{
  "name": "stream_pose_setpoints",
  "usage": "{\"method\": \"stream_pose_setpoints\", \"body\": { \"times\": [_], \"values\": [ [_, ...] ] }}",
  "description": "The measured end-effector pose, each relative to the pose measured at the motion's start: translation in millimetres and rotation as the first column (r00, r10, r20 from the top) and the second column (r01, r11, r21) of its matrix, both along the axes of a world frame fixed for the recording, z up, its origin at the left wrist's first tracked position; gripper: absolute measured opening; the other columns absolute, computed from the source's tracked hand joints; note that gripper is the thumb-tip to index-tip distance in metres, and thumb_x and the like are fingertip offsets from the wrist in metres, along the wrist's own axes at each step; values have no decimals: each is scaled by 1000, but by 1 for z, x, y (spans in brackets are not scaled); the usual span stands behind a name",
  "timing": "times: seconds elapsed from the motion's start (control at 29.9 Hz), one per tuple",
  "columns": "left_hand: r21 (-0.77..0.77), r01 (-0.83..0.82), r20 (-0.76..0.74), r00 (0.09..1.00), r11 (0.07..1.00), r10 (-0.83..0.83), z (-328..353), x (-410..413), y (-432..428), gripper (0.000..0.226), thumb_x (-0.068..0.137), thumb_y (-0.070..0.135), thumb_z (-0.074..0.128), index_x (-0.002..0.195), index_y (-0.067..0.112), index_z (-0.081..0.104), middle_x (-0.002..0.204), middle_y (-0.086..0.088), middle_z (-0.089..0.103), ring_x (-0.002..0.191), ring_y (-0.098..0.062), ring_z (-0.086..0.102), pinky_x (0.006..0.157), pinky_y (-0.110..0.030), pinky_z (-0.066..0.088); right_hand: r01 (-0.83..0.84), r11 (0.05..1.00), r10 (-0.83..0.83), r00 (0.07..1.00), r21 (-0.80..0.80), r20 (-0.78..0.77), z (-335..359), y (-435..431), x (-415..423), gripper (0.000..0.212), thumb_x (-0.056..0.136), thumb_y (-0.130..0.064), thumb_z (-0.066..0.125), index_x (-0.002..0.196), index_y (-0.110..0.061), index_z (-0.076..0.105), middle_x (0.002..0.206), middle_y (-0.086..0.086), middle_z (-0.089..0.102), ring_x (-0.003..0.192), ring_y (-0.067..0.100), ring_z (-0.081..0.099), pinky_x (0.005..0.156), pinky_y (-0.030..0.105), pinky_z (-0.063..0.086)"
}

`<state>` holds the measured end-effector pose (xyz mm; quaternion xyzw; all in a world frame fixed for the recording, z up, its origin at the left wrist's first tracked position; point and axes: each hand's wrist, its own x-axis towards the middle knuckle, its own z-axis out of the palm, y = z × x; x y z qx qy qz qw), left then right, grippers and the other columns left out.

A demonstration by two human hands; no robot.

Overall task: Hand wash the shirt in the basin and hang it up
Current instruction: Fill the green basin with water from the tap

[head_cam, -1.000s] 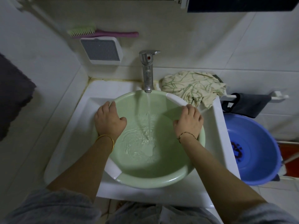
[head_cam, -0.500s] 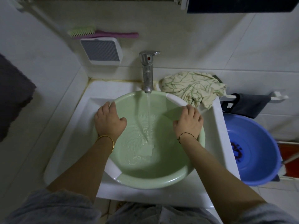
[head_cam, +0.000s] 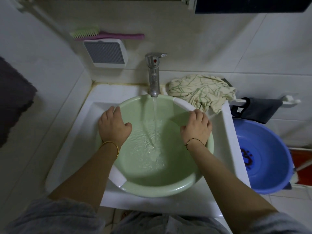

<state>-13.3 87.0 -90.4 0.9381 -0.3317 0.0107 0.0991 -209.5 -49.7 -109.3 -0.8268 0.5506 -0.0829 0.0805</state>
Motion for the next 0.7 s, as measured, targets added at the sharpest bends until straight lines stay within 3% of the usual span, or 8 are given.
{"method": "stream_pose_setpoints", "body": {
  "times": [0.7],
  "values": [
    [0, -8, 0, 1000, 1000, 8, 0, 0, 0, 72, 72, 25, 63, 139, 8, 42, 146, -13, 39, 130, -33, 37, 105, -40, 29, -1, 1000, 1, 1000, 4, -21, 3, 0, 0, 56, 83, -26, 58, 133, -9, 40, 146, 7, 33, 137, 28, 25, 108, 43, 22]
  ]
}}
